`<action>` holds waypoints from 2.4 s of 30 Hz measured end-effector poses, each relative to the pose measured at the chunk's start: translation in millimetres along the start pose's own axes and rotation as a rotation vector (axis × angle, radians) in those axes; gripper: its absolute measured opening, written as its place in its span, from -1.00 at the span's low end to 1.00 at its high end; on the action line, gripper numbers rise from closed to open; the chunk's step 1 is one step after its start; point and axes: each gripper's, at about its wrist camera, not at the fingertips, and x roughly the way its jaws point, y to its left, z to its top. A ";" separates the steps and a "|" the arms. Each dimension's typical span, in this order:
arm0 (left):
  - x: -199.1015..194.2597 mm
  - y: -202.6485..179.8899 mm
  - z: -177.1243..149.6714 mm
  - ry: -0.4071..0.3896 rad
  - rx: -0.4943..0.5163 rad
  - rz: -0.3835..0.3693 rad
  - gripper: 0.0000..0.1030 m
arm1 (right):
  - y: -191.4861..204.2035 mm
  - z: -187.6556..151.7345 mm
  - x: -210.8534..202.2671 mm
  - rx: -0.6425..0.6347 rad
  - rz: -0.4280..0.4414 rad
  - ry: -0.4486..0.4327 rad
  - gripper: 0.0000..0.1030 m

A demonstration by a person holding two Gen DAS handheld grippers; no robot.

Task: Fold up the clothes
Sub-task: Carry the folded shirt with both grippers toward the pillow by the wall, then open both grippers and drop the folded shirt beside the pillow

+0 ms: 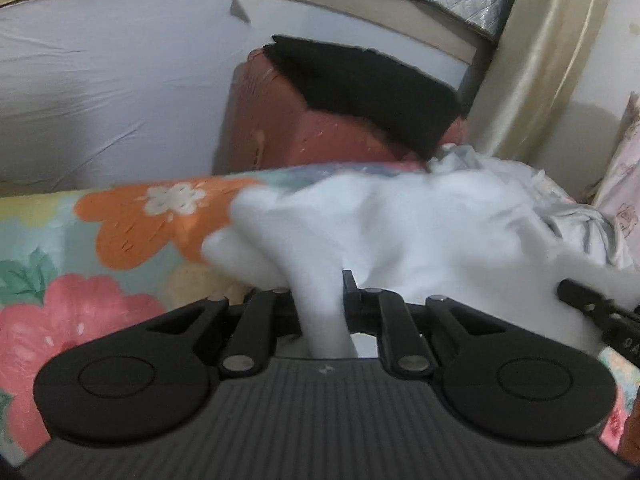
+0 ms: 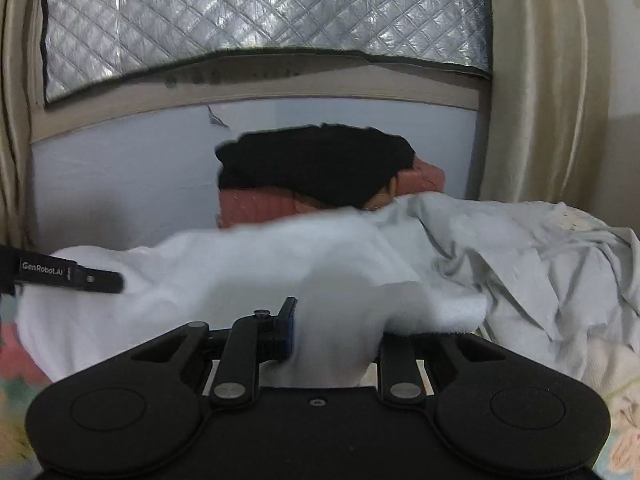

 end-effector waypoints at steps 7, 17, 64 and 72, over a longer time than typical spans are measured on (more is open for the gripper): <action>-13.7 -1.0 -0.9 0.012 -0.031 0.055 -0.59 | -0.4 -11.9 -26.9 0.006 0.013 -0.111 -0.53; -49.0 -3.3 -3.3 -0.050 -0.034 0.317 -0.31 | -50.0 -34.8 -34.3 0.187 -0.238 0.021 0.12; -207.0 -173.4 -108.2 0.188 0.329 -0.271 0.95 | 3.8 -49.4 -313.5 0.284 -0.368 0.127 0.74; -241.8 -194.9 -133.8 0.192 0.455 -0.270 1.00 | 11.6 -80.3 -357.3 0.385 -0.462 0.127 0.75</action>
